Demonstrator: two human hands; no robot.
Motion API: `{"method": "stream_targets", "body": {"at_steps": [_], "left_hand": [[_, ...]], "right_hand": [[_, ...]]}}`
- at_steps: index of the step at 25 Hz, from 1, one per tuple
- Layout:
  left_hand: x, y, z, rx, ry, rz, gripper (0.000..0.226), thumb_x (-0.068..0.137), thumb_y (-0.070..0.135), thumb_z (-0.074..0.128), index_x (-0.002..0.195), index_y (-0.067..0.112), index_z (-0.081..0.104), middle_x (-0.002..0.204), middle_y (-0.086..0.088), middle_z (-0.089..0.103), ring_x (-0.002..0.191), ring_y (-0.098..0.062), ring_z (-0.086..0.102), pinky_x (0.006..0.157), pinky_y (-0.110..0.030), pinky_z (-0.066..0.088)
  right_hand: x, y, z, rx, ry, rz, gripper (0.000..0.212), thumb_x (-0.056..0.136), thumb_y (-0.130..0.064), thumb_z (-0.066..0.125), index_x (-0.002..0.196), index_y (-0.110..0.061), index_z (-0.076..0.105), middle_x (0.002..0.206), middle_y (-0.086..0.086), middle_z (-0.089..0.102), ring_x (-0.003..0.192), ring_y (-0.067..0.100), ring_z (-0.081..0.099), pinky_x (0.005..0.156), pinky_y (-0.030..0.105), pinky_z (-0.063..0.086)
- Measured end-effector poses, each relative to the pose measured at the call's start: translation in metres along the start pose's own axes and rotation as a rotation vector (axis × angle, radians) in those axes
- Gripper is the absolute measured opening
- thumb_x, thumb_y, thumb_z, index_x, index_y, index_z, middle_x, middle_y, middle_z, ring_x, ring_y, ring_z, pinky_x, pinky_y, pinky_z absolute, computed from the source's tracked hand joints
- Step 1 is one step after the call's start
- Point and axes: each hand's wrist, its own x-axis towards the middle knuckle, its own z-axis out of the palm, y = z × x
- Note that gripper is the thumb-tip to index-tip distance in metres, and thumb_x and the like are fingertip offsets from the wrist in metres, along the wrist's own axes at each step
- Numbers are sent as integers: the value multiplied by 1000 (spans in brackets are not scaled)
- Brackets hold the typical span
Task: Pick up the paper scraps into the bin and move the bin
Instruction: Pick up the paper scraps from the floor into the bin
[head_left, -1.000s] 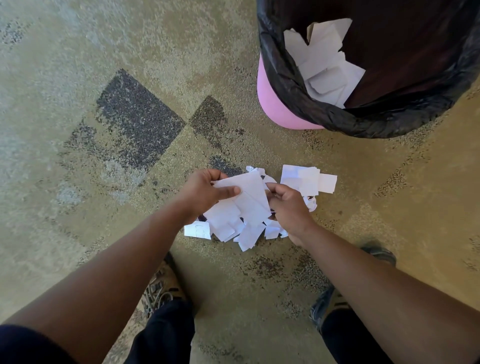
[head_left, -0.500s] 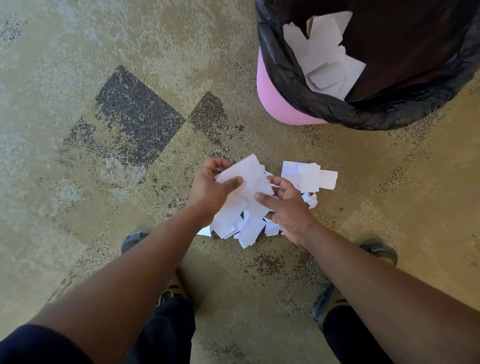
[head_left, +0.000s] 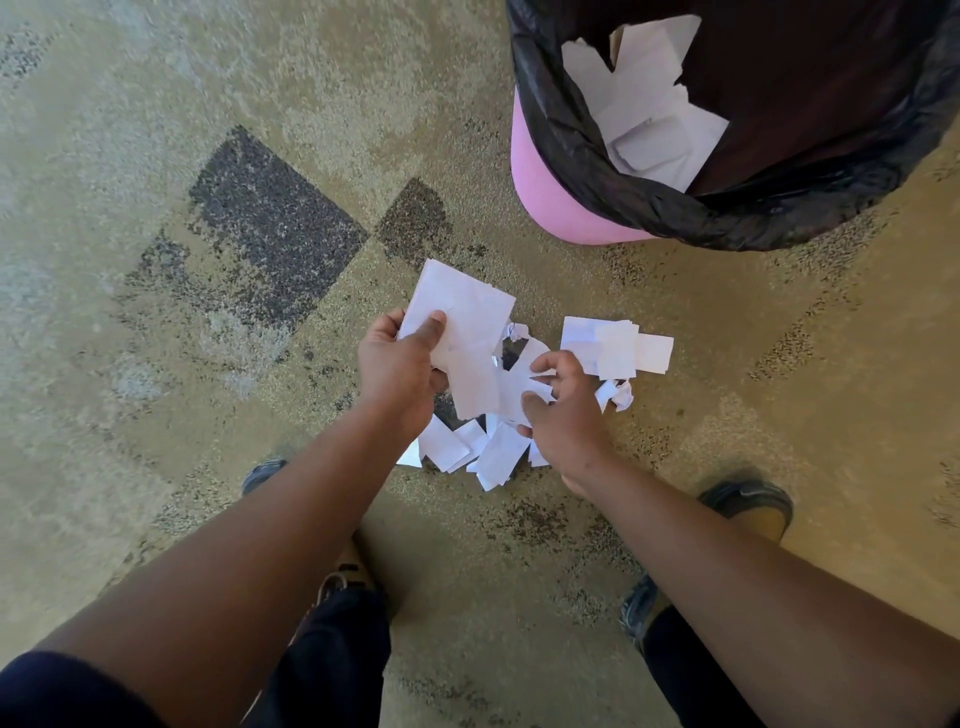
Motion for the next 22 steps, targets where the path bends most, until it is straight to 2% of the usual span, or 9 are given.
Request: {"method": "stream_targets", "body": {"at_steps": [3,5,6,8,11,13,16,20,22], "left_hand": [[-6,-5,4,47,0,-1,17,96,6,67,93,16,54,93,-8,71,78,-26,65,78,-52,54],[-7,-8,5,62,7,1,18,96,7,68,91,17,54,87,-6,72,69,-24,67,76,-58,56],[-8,-9,6,56,6,3,18,96,7,68,91,17,54,83,-3,73,66,-22,68,73,-56,58],[-10,-11,7,57,14,50,18,95,7,69,92,16,54,74,3,74,64,-19,68,66,-46,59],[-19,4,6,152,105,233,19,93,9,73,89,19,58,75,8,73,68,-13,70,72,-46,61],[-32,23,3,256,102,401,18,92,8,74,90,20,60,76,11,72,66,-5,68,64,-34,62],[-61,53,0,358,-123,559,20,90,6,75,91,23,65,74,15,74,65,-4,66,58,-25,56],[-99,77,9,549,-228,755,25,86,12,81,91,32,68,75,19,73,64,-3,63,58,-22,54],[-118,86,18,574,-240,849,25,87,12,80,94,33,69,80,15,75,65,-5,64,56,-23,53]], "right_hand": [[-4,-5,5,191,-203,60,18,87,-17,56,99,-22,69,105,8,71,90,23,62,70,33,56],[-5,-9,6,348,-284,124,29,89,-36,59,105,-15,73,97,10,72,88,20,64,71,31,54],[-6,-10,6,325,-274,99,30,94,-40,62,103,-14,73,94,7,73,86,17,66,70,30,53],[-6,-10,6,153,-207,-7,21,97,-31,67,92,-12,74,80,-4,73,73,10,64,65,27,51],[-8,-2,0,-54,-112,-127,27,98,-17,67,71,-18,61,52,-20,53,44,-1,40,51,20,35],[-12,-2,-9,-77,-13,-164,20,97,-16,66,77,-18,65,58,-17,58,47,-1,41,52,20,36],[-21,-24,-20,22,59,-168,14,98,-14,65,87,-19,72,80,6,73,65,13,56,60,30,46],[-54,-82,-34,478,-94,-127,24,101,-6,52,91,-18,71,77,-4,70,73,14,62,55,31,53],[-76,-106,-43,679,-199,-156,24,95,-18,50,98,-16,73,82,2,70,80,19,62,53,33,55]]}}
